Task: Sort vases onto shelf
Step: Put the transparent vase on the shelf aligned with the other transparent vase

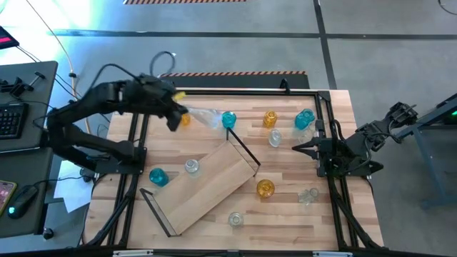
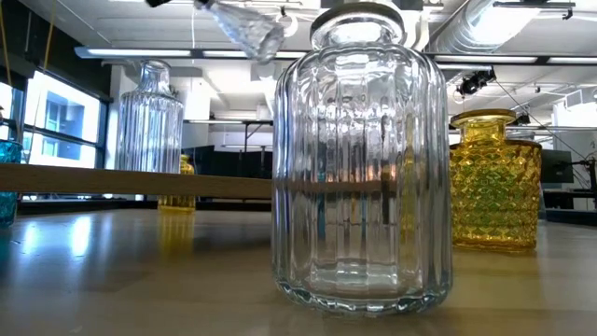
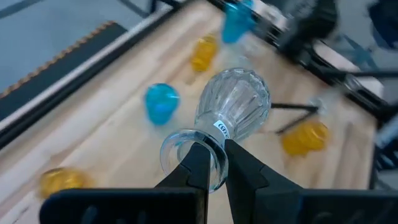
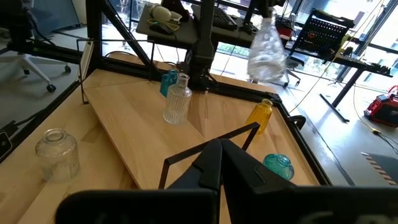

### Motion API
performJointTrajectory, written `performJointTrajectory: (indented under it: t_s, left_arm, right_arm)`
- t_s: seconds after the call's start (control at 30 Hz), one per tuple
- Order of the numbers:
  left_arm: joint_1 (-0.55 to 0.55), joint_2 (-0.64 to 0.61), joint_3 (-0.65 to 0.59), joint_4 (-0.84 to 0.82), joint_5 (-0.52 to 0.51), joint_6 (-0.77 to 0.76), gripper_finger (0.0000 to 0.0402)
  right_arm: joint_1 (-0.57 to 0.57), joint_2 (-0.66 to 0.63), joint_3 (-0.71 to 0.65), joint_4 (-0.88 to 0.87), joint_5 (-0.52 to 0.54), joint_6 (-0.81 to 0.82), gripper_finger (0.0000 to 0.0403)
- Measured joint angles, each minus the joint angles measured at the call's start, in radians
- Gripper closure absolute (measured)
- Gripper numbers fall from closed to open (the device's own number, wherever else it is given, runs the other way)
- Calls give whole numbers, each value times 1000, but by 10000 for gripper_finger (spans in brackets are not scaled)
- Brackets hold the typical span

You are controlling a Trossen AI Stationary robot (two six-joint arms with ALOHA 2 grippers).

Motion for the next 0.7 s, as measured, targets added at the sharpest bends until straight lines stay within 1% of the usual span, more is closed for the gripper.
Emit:
performJointTrajectory:
  t_s: [0.23,0.43,0.6,0.7]
  left_arm:
    - [-175,165,98,11,-1,22,385]
    - [-300,265,207,7,-13,27,385]
    - [-387,318,253,-56,-40,62,385]
    - [-439,339,263,-133,-101,62,385]
  right_arm:
    - [0,0,0,0,1,0,402]
    - [0,0,0,0,3,11,402]
    - [0,0,0,-1,2,11,402]
    - [0,0,0,-1,2,11,402]
